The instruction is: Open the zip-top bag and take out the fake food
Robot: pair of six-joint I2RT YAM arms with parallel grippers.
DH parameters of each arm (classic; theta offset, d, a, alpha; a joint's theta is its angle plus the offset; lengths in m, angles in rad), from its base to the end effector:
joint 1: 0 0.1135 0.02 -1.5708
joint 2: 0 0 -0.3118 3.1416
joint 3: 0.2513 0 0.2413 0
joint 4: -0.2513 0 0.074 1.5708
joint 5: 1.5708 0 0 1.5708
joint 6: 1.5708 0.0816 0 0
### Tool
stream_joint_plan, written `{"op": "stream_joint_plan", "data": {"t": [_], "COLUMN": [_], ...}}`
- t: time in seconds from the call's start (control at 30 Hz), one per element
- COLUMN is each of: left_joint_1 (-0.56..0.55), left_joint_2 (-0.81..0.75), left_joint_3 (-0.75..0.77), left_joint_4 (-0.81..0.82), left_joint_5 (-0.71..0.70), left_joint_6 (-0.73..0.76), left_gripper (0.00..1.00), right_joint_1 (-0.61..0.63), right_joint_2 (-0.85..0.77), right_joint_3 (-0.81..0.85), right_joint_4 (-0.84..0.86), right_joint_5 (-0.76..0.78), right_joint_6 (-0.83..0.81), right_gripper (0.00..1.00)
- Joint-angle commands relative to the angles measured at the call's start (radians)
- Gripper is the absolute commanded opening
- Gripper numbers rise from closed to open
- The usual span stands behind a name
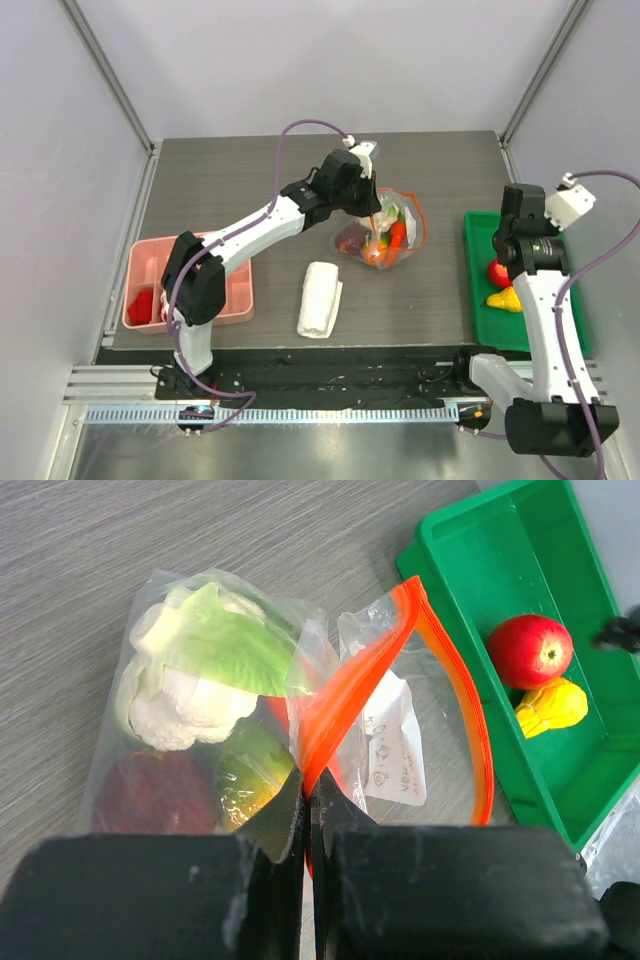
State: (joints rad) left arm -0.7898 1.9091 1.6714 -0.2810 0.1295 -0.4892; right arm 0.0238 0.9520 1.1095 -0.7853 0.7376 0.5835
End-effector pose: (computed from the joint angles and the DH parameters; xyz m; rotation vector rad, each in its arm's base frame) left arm 0.3440 -0.3620 0.3341 0.4142 2.1781 -0.8830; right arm 0.1706 -0.0508 0.3845 0.9356 1.8218 -0.4347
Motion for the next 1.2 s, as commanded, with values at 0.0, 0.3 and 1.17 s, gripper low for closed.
{"op": "stream_joint_plan", "data": {"t": [0.0, 0.3, 1.17], "left_joint_1": [0.001, 0.001, -0.015], "left_joint_2": [-0.067, -0.082, -0.079], "left_joint_3": [0.013, 0.004, -0.018], "left_joint_4": [0.028, 0.029, 0.068], "left_joint_5": [0.019, 0.048, 0.110], "left_joint_6": [0.015, 0.018, -0.019], "left_gripper": [0.00, 0.00, 0.00], "right_joint_1": [-0.154, -0.306, 0.498], "right_joint_2": [-0.001, 0.120, 0.231], "right_joint_3": [-0.114, -0.275, -0.115], "right_joint_4": [0.081, 0.238, 0.314], "right_joint_5": [-0.039, -0.138, -0.501], "right_joint_6": [0.091, 0.141, 0.067], "right_gripper": [0.02, 0.32, 0.35]}}
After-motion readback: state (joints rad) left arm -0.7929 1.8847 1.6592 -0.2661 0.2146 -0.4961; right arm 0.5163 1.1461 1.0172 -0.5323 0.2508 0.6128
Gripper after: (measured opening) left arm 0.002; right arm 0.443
